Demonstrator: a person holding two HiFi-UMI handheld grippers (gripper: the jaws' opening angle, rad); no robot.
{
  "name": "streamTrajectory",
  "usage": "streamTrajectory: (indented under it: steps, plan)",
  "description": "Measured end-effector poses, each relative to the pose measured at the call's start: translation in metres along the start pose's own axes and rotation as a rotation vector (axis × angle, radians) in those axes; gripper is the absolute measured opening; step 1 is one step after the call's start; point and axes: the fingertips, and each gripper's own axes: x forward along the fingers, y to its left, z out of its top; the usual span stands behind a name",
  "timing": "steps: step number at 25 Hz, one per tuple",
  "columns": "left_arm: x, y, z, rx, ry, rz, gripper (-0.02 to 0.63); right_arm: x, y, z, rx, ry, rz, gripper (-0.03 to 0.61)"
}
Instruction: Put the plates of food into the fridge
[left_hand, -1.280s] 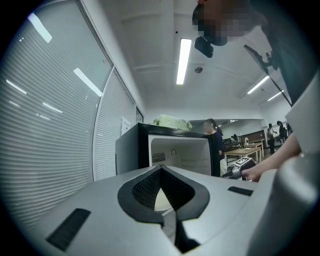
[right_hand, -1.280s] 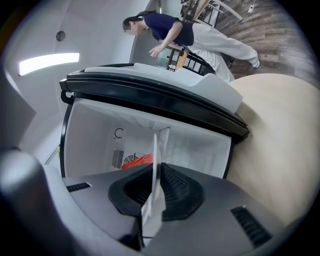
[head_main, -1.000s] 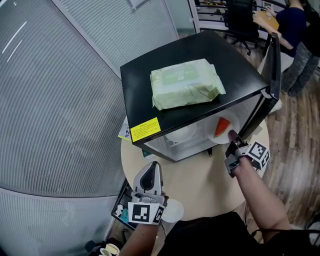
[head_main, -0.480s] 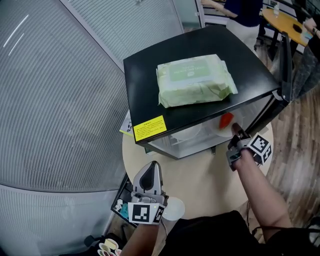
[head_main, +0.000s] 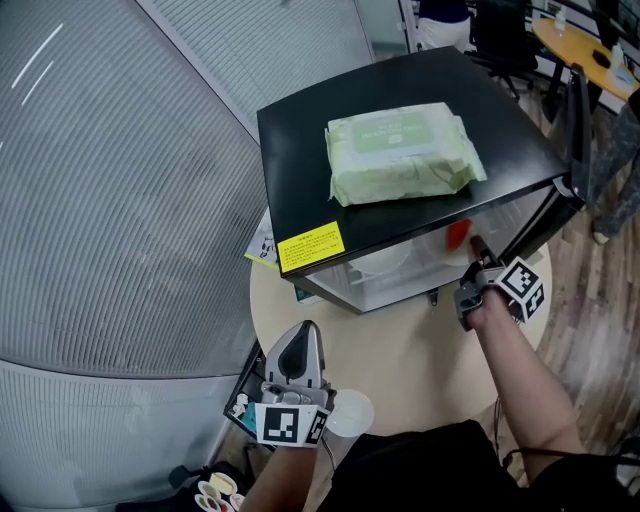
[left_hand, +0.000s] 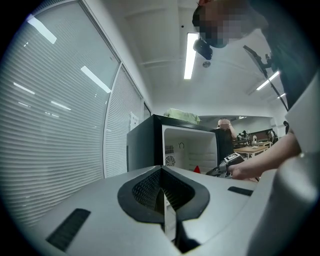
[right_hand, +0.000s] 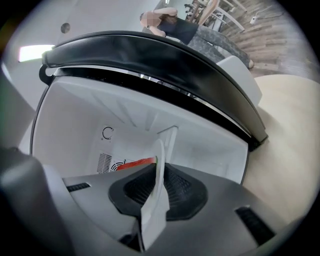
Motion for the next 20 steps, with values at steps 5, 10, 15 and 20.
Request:
streamTrajectory:
  steps: [5, 10, 15, 20]
  plan:
    - [-0.006, 0.003, 0.001, 0.008, 0.007, 0.010, 0.003, -0.005, 0.003, 0.001, -0.036, 0.004, 0.019, 0.117]
    - [-0.004, -0.006, 0.002, 0.023, 0.018, -0.016, 0.003, -0.020, 0.003, 0.002, -0.088, 0.018, 0.023, 0.165]
    - [-0.009, -0.013, 0.009, 0.016, -0.004, -0.038, 0.003, -0.043, 0.003, 0.004, -0.162, 0.007, 0.024, 0.172]
    - [-0.029, -0.002, 0.011, -0.010, -0.033, -0.040, 0.003, -0.080, 0.010, -0.004, -0.231, -0.024, 0.022, 0.172]
